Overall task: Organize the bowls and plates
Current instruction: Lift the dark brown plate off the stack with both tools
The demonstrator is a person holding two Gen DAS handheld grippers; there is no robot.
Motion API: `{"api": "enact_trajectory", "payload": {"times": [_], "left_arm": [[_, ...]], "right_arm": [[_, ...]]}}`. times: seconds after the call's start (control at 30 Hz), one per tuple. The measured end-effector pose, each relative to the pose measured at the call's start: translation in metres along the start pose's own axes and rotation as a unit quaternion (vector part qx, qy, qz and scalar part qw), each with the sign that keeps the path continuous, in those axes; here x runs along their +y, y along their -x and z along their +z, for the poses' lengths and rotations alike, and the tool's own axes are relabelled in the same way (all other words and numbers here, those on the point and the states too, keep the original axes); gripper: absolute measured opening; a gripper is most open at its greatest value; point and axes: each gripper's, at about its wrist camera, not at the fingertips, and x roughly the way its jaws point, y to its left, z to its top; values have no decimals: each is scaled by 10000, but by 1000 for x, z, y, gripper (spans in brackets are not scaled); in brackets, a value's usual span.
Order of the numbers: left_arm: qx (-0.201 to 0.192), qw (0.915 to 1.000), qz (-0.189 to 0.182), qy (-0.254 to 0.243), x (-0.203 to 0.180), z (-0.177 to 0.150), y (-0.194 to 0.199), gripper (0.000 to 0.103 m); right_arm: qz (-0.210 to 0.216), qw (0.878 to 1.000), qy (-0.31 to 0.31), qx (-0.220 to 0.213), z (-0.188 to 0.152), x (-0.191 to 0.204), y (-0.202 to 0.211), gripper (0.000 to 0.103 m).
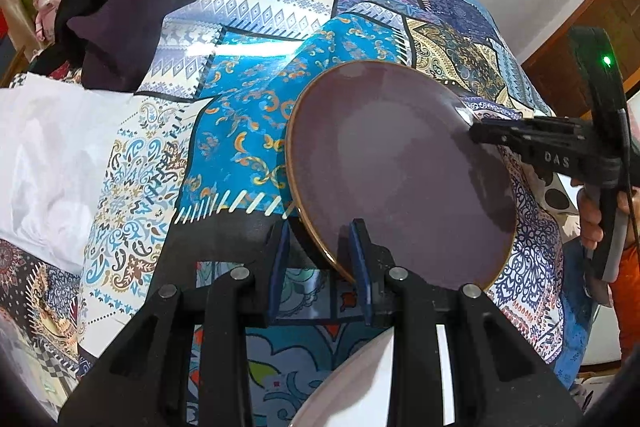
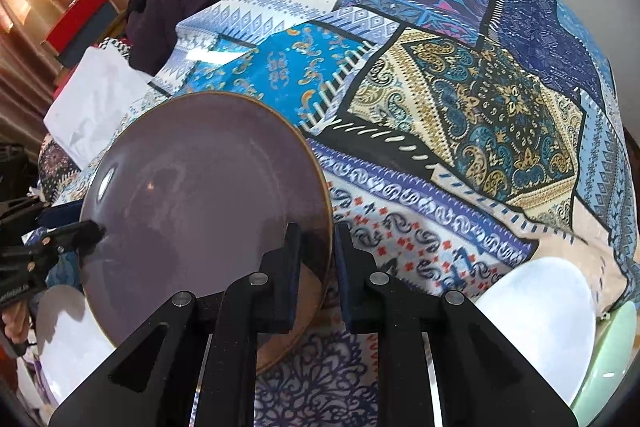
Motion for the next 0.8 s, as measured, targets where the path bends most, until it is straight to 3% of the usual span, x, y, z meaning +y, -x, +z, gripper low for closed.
{"api": "enact_trajectory", "payload": {"times": [0.17,0.33,0.4,0.7,0.8], "left_arm": [[-30,10000,29,62,6,-2,3,31],[-107,9999,67,103,10,-1,5,30],[-168,9997,123,105,11,-2,6,30],[-237,9996,92,144,23,4,7,28],[-304,9993,142,178,29,9,7,28]], "right_arm": [[112,9999,47,-5,-8,7,4,16],[529,9986,-24,57,-17,10,5,14],[452,9990,57,11,-18,16,4,15],[792,9964,-259,122,-8,19,-14,27],[661,9975,-239,89,-5,25,-14,30]]}}
